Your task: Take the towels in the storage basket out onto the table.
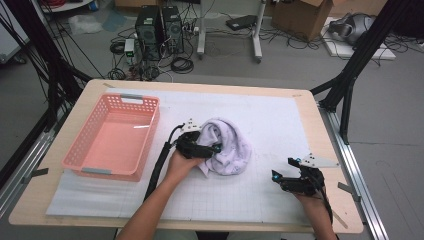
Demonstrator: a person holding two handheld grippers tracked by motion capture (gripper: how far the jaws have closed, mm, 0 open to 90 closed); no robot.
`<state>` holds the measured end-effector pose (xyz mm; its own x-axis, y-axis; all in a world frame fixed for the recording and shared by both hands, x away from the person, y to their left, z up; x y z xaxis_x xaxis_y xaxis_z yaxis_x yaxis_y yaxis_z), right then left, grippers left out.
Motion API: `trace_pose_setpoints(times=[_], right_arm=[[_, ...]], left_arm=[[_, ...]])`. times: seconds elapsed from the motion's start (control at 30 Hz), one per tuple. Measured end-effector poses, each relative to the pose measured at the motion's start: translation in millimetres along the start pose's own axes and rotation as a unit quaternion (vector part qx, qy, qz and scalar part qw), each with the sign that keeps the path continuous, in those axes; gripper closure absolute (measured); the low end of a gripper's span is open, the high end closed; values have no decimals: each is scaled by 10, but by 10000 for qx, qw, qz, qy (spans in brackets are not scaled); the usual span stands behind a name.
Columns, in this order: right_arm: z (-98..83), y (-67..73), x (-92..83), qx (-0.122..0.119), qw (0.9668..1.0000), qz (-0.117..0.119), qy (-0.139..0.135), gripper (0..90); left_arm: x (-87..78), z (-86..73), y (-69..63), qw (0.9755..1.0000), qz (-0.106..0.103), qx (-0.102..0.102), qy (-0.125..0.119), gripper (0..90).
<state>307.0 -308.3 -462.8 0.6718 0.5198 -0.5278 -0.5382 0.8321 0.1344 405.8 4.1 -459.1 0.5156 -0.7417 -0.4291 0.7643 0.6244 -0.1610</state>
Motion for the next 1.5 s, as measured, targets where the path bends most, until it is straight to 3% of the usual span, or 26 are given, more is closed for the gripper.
trace_pose_setpoints(times=[0.03, 0.07, 0.2, 0.27, 0.33, 0.43, 0.5, 0.6, 0.77, 1.17, 1.5], right_arm=[[-1, -1, 1, 4, 10000, -6, 3, 161], [-1, -1, 3, -8, 10000, -7, 2, 161], [1, 12, 6, -32, 10000, 1, 11, 161], [3, 18, 7, -41, 10000, -8, 13, 161], [5, 24, 6, -49, 10000, -4, 2, 161], [4, 19, 6, -19, 10000, -6, 10, 161], [5, 11, 13, -29, 10000, -14, 10, 161], [4, 15, 19, -24, 10000, -19, 30, 161], [8, 8, 32, -28, 10000, -26, 28, 161], [-4, -26, 87, 35, 9999, -45, 109, 161], [-16, 1, 88, -44, 9998, -48, 162, 165]], left_arm=[[-103, 36, 49, 9995, 293, 91, 66, 176], [-103, 36, 49, 9995, 293, 91, 66, 174], [-320, 89, 155, 9958, 902, 121, 72, 178], [-447, 122, 193, 9939, 1096, 120, -99, 183], [-578, 147, 205, 9931, 1140, 66, -278, 183], [-758, 112, 179, 9925, 1142, 145, -421, 182], [-825, 57, 156, 9936, 1038, 145, -426, 181], [-901, -54, 106, 9942, 853, 55, -645, 181], [-963, -242, -4, 9942, 584, 130, -893, 177], [-1013, -342, 28, 9927, 651, 117, -1009, 207], [-1008, -363, 20, 9932, 620, 92, -978, 217]])
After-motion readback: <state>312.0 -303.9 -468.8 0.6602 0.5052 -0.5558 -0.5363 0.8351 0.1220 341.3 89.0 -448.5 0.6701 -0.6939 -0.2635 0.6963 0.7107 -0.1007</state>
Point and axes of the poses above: each handheld gripper's, and its own axes: x roughly forward along the jaws, z roughly out of its top, y roughly to its left, the point moved 5 cm from there along x, roughly forward along the jaws, and after that the axes turned 4 degrees about x, right-handed, at the moved point
